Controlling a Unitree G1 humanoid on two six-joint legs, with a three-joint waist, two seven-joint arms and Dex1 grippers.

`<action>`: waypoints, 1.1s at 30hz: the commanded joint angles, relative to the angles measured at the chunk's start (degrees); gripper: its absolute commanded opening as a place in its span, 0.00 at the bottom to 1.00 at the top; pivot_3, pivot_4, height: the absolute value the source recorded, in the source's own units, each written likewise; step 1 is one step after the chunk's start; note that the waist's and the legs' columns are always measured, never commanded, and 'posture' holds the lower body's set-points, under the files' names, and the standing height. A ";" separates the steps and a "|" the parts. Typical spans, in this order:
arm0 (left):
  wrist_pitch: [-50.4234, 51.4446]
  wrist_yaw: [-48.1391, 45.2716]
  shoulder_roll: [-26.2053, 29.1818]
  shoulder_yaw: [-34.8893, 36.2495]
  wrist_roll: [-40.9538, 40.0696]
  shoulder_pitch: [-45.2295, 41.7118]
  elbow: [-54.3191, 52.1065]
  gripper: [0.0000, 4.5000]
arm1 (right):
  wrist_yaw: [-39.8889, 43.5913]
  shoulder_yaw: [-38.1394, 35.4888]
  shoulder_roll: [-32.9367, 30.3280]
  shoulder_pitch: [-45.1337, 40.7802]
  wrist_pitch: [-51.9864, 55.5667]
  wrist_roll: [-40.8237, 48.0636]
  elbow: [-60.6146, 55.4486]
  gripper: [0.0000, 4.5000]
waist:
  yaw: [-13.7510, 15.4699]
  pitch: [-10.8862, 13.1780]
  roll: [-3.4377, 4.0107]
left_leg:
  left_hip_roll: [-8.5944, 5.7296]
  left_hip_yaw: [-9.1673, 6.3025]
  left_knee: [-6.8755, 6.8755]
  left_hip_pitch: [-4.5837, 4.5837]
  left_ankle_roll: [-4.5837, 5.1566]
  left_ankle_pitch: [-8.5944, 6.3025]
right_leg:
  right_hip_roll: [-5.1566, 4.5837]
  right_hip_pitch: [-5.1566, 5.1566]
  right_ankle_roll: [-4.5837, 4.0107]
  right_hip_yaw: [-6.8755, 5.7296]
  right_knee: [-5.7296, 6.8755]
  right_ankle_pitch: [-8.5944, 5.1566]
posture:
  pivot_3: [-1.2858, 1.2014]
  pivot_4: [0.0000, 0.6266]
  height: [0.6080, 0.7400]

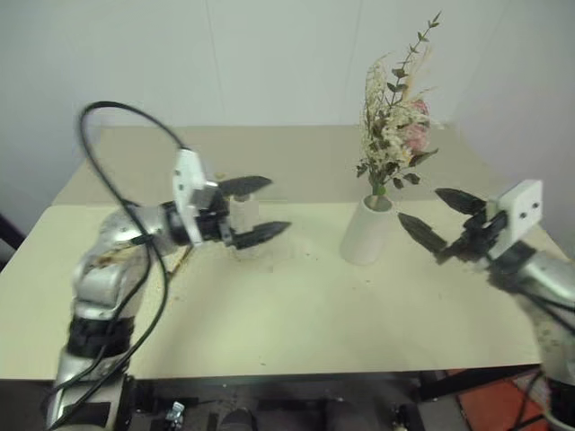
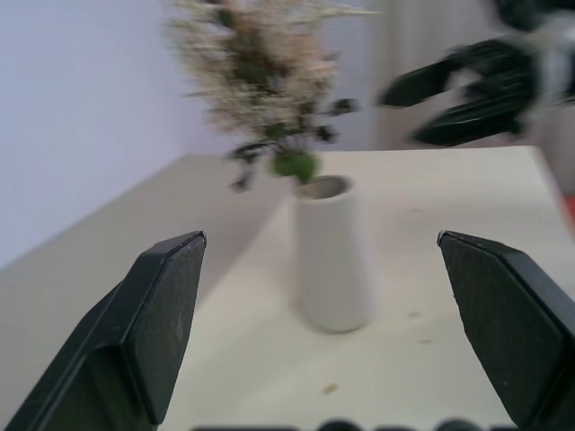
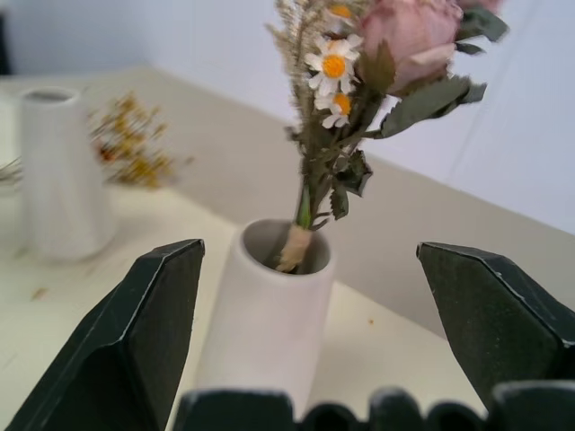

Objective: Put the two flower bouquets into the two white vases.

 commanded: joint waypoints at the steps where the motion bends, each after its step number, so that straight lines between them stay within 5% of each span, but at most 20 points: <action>1: 6.08 9.51 3.12 6.36 0.19 2.65 -8.50 1.00 | 5.86 -0.09 -5.16 0.19 4.20 6.40 -6.69 1.00 | 0.25 -0.01 -0.03 | 0.00 0.00 0.00 0.03 0.00 0.00 | 0.00 0.05 0.01 -0.01 -0.01 -0.02 | 0.52 0.24 1.00; 7: 31.36 19.42 13.09 5.93 -1.02 0.34 -10.32 1.00 | 5.79 9.28 -8.14 -11.23 13.45 12.21 -6.49 1.00 | 0.16 -0.02 -0.06 | -0.03 0.01 0.08 0.04 -0.01 0.00 | -0.01 0.02 0.02 -0.01 0.05 -0.01 | 0.52 0.24 1.00; 15: 49.63 28.41 12.53 -6.09 5.22 -14.40 5.21 1.00 | 6.36 22.40 -2.09 -23.78 15.40 8.57 -0.79 1.00 | 0.43 -0.03 -0.14 | -0.07 -0.03 0.01 -0.17 -0.01 0.00 | -0.03 -0.12 0.05 -0.08 -0.11 -0.03 | 0.52 0.24 1.00; 24: 44.36 27.03 10.69 -19.76 14.17 -25.90 28.98 1.00 | 4.92 25.81 2.19 -27.35 16.20 3.97 1.24 1.00 | 0.45 -0.02 -0.14 | -0.08 -0.05 0.01 -0.38 -0.02 0.00 | -0.03 -0.33 0.01 -0.09 -0.08 0.00 | 0.52 0.24 1.00; 33: 36.49 20.16 7.31 -24.02 18.60 -30.75 46.16 1.00 | 3.10 24.26 2.55 -26.44 18.93 4.68 -0.93 1.00 | 0.43 -0.02 -0.14 | -0.09 -0.06 0.03 -0.45 -0.02 0.00 | -0.04 -0.37 0.01 -0.10 -0.02 0.00 | 0.52 0.24 1.00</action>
